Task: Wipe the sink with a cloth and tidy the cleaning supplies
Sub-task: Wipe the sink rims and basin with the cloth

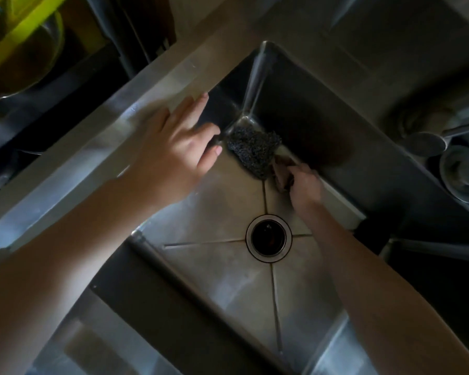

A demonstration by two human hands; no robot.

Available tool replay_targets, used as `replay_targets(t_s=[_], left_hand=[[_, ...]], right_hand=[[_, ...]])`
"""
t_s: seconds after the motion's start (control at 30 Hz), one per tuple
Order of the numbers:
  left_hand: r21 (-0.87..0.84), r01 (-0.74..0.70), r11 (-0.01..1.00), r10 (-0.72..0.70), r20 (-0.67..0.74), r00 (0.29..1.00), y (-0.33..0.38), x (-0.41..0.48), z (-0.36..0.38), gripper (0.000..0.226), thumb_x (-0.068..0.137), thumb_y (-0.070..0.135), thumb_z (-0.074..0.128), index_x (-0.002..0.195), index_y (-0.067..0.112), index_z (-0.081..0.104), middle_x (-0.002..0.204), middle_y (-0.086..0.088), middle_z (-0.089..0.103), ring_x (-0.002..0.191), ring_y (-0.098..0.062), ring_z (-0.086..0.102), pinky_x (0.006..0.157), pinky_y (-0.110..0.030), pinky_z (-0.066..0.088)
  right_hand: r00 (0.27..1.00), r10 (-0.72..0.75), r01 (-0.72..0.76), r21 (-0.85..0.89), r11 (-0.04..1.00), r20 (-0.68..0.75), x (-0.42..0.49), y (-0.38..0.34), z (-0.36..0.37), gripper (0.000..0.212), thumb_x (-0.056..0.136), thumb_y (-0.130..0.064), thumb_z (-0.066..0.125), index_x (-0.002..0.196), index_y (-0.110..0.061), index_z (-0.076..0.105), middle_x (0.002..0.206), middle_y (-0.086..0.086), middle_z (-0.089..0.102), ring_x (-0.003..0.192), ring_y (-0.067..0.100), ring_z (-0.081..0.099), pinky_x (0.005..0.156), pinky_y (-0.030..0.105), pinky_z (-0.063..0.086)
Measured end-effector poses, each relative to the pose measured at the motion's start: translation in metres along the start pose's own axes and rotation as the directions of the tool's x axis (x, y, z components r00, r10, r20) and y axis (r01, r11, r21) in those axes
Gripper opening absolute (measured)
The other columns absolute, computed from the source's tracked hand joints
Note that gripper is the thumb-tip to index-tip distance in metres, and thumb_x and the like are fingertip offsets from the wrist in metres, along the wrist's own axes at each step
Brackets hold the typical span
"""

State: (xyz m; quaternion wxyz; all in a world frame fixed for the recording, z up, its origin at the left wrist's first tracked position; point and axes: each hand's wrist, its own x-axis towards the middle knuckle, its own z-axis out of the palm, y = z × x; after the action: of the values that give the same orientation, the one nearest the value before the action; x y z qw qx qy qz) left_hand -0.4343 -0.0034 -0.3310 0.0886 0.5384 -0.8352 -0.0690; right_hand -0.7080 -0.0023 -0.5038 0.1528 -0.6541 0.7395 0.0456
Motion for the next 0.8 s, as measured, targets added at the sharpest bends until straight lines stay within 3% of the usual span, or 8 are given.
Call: replay_targets(t_s=[0.13,0.3,0.5,0.67,0.8], left_hand=[[-0.007,0.036,0.999,-0.035,0.023,0.999,-0.004,0.010,0.001,0.038,0.089,0.034,0.044,0.103,0.005,0.065,0.143,-0.023,0.039,0.124,-0.038,0.045,0.099,-0.048,0.037],[-0.093,0.048,0.995,-0.045,0.029,0.999,-0.011,0.014,0.000,0.041,0.089,0.037,0.047,0.104,0.004,0.066,0.144,-0.018,0.041,0.126,-0.033,0.046,0.103,-0.043,0.038],[-0.158,0.086,0.984,-0.081,0.038,0.996,-0.014,0.015,-0.004,0.031,0.091,0.029,0.053,0.105,0.005,0.066,0.149,-0.007,0.035,0.132,-0.022,0.041,0.104,-0.028,0.033],[-0.173,0.099,0.980,-0.091,0.052,0.994,-0.015,0.017,-0.007,0.028,0.091,0.028,0.054,0.100,0.005,0.066,0.149,-0.004,0.036,0.129,-0.021,0.045,0.099,-0.029,0.037],[-0.169,0.103,0.980,-0.092,0.069,0.993,-0.015,0.017,-0.007,0.030,0.091,0.029,0.053,0.100,0.004,0.066,0.149,-0.004,0.036,0.124,-0.023,0.050,0.096,-0.030,0.040]], right_hand=[[0.984,-0.163,0.162,0.016,0.987,0.072,-0.038,0.017,0.012,0.040,0.086,-0.003,0.049,0.120,-0.020,0.060,0.123,0.005,0.058,0.109,0.031,0.051,0.082,0.034,0.047],[0.968,-0.204,0.193,0.085,0.978,0.146,-0.087,0.038,0.020,0.047,0.078,0.001,0.053,0.118,-0.023,0.062,0.125,-0.003,0.058,0.110,0.028,0.051,0.082,0.035,0.049],[0.998,0.063,-0.066,0.239,0.969,0.020,-0.071,0.047,0.012,0.056,0.073,0.009,0.051,0.120,-0.018,0.062,0.123,0.006,0.061,0.111,0.030,0.055,0.090,0.036,0.048],[0.931,0.360,-0.323,0.310,0.894,-0.067,-0.028,0.040,-0.001,0.040,0.081,0.001,0.052,0.116,-0.016,0.063,0.117,0.014,0.058,0.103,0.036,0.058,0.083,0.038,0.048],[0.958,0.282,-0.265,0.217,0.939,-0.049,-0.022,0.024,0.001,0.042,0.083,0.002,0.050,0.120,-0.017,0.059,0.121,0.013,0.055,0.106,0.037,0.054,0.084,0.040,0.047]])
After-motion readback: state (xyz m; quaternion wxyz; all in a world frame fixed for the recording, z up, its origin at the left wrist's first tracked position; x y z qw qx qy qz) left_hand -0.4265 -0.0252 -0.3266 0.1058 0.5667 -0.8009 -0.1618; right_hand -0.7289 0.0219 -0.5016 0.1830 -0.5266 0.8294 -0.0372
